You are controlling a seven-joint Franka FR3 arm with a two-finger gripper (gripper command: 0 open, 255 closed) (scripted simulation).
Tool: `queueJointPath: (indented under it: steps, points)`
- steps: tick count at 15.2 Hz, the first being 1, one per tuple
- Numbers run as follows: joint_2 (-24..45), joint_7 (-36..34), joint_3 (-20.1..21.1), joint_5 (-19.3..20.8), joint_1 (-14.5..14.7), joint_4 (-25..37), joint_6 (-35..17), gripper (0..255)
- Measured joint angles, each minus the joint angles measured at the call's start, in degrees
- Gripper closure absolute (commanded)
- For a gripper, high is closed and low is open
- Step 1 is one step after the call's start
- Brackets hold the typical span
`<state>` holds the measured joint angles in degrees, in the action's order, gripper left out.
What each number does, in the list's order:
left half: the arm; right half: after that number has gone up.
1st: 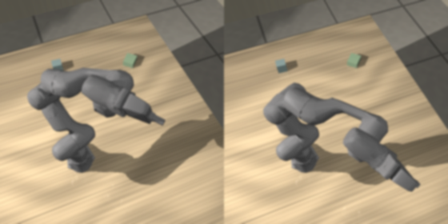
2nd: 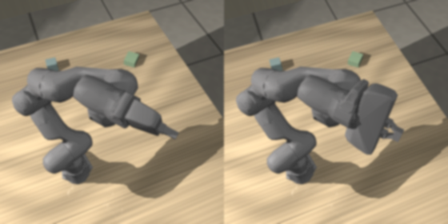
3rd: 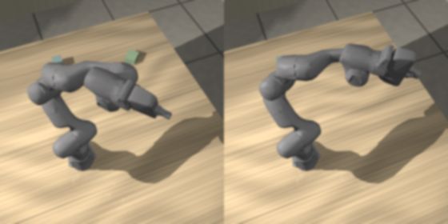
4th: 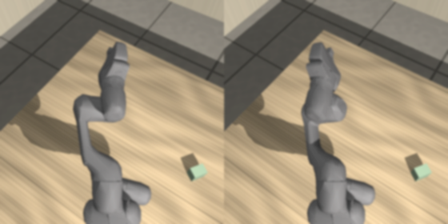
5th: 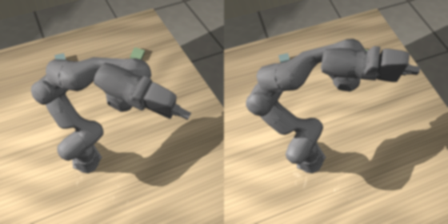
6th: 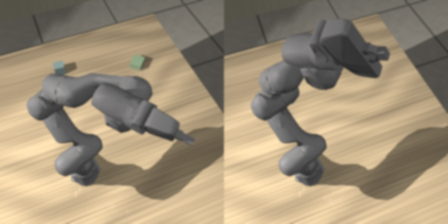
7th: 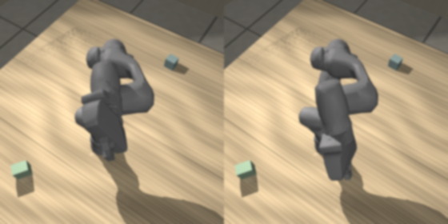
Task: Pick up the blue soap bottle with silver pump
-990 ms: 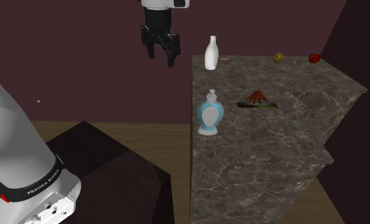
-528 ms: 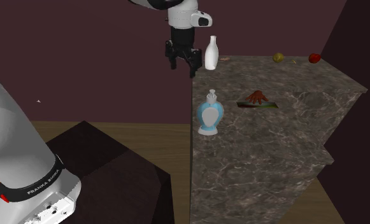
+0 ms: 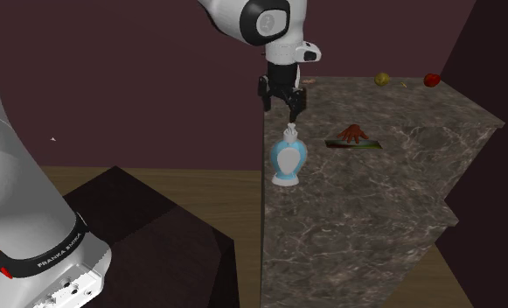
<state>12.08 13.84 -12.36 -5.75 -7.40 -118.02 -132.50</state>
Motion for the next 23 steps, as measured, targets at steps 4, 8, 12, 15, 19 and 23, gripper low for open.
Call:
queueJointPath:
  steps: [4,8,12,15,19,23]
  points:
    - [7.64,1.99,-0.03,-1.88,-1.69,6.52,-1.41,0]
    - [10.12,2.48,0.32,-2.67,-1.99,6.53,-3.89,0]
    - [11.63,2.95,0.61,-3.24,-2.24,6.07,-5.83,255]
    - [11.76,3.0,0.64,-3.3,-2.27,6.1,-6.04,255]
    - [11.72,3.0,0.63,-3.3,-2.26,6.01,-6.15,255]
    - [11.5,2.91,0.58,-3.2,-2.21,6.11,-5.75,255]
